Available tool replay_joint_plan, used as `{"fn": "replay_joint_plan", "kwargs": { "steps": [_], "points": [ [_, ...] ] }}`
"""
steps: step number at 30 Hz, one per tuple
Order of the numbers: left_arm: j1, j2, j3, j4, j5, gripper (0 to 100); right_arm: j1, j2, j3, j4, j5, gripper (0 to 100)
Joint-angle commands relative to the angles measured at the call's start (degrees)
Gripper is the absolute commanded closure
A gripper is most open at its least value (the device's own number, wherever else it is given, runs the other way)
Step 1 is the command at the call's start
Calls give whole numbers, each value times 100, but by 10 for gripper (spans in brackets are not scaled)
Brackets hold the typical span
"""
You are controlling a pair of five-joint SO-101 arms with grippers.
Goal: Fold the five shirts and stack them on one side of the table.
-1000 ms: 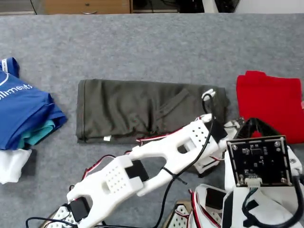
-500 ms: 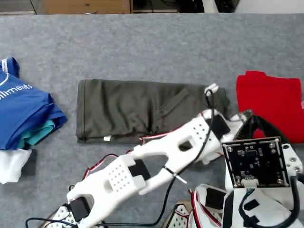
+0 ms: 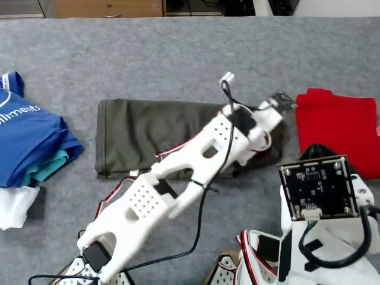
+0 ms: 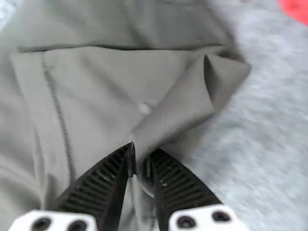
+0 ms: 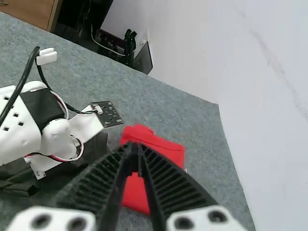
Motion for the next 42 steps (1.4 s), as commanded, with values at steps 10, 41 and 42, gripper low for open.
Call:
{"fn": "replay_joint_plan", "kwargs": {
  "steps": [10,41,42],
  "points": [
    [-413,31,-273,-202,-730,978,110,-4,312,-132,18,994],
    [-1046,-145,-677,-440,-1336,896,110,-4,655,-308,44,994],
    [-1011,-163,-853,-237,-1336,896,110,-4,655,-308,53,994]
  ]
}}
